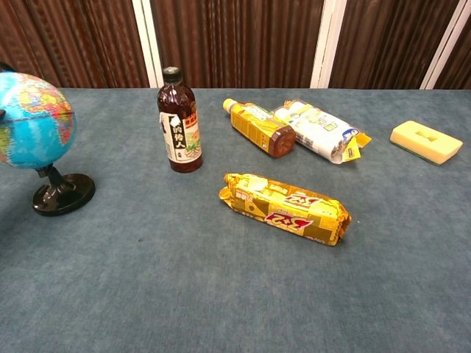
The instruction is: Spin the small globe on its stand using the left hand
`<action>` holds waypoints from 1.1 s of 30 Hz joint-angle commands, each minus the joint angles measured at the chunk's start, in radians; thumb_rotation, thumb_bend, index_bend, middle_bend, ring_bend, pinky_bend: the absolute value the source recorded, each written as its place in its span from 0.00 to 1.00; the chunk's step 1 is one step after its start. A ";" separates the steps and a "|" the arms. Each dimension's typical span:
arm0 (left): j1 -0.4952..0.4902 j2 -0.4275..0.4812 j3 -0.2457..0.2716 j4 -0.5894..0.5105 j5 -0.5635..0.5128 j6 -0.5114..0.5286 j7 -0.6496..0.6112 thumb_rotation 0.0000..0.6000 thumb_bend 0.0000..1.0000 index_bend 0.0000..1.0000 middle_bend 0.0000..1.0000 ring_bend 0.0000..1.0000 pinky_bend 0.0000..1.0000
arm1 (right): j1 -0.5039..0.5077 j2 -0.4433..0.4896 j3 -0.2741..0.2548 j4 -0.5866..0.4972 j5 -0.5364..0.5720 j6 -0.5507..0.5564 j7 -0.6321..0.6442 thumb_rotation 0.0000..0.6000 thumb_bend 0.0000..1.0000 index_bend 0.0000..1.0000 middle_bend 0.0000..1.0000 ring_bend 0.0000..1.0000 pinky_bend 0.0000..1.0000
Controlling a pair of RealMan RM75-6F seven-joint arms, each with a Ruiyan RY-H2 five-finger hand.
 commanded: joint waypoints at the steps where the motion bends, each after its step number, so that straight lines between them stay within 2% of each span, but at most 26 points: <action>1: 0.005 0.006 0.001 -0.001 -0.005 0.000 -0.002 1.00 0.33 0.00 0.00 0.00 0.00 | 0.000 -0.001 0.000 0.000 0.000 0.000 -0.002 1.00 0.07 0.00 0.00 0.00 0.00; 16: 0.033 0.031 -0.010 0.025 -0.053 -0.018 -0.047 1.00 0.33 0.00 0.00 0.00 0.00 | 0.001 -0.010 0.000 0.001 0.004 -0.010 -0.021 1.00 0.07 0.00 0.00 0.00 0.00; 33: 0.018 0.026 -0.032 0.083 -0.093 -0.078 -0.089 1.00 0.33 0.00 0.00 0.00 0.00 | 0.006 -0.021 0.004 0.002 0.015 -0.024 -0.043 1.00 0.07 0.00 0.00 0.00 0.00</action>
